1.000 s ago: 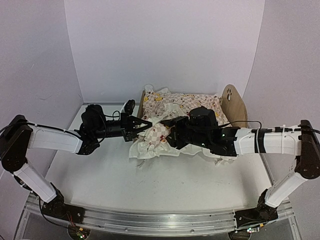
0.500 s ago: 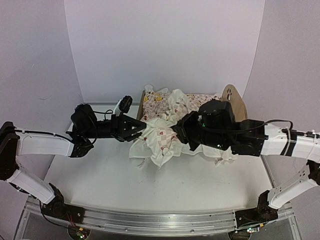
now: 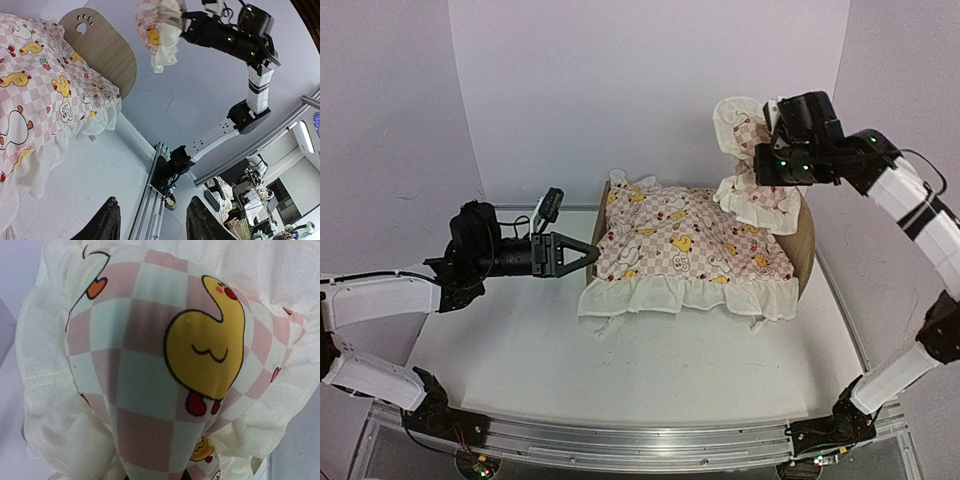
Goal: Set up the pet bed
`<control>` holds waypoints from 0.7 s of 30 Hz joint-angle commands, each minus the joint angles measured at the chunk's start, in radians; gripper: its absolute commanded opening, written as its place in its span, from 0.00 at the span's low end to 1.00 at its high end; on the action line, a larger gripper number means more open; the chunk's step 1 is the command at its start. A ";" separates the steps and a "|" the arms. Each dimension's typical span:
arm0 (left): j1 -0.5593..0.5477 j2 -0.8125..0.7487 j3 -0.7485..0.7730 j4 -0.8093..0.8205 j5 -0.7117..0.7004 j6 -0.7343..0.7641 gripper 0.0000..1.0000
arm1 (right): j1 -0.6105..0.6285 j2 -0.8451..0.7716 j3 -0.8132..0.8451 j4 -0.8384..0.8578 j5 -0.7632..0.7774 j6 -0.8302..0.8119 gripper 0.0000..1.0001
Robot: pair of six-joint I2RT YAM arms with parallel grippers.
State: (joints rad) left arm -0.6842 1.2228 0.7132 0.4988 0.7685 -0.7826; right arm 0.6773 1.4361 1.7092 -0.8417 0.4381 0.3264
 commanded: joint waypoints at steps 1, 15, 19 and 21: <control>0.002 -0.043 0.052 -0.105 -0.058 0.099 0.44 | -0.091 0.247 0.212 -0.256 -0.048 -0.271 0.00; 0.001 -0.062 0.054 -0.155 -0.087 0.103 0.44 | -0.351 0.775 0.675 -0.544 -0.150 -0.305 0.00; 0.001 -0.050 0.057 -0.157 -0.089 0.099 0.44 | -0.395 0.856 0.725 -0.536 -0.192 -0.283 0.00; 0.000 -0.047 0.061 -0.158 -0.083 0.094 0.43 | -0.410 0.886 0.735 -0.555 -0.207 -0.263 0.00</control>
State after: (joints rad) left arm -0.6842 1.1889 0.7200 0.3309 0.6846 -0.7029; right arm 0.2932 2.2684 2.3825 -1.3750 0.2676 0.0494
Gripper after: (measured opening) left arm 0.438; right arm 0.053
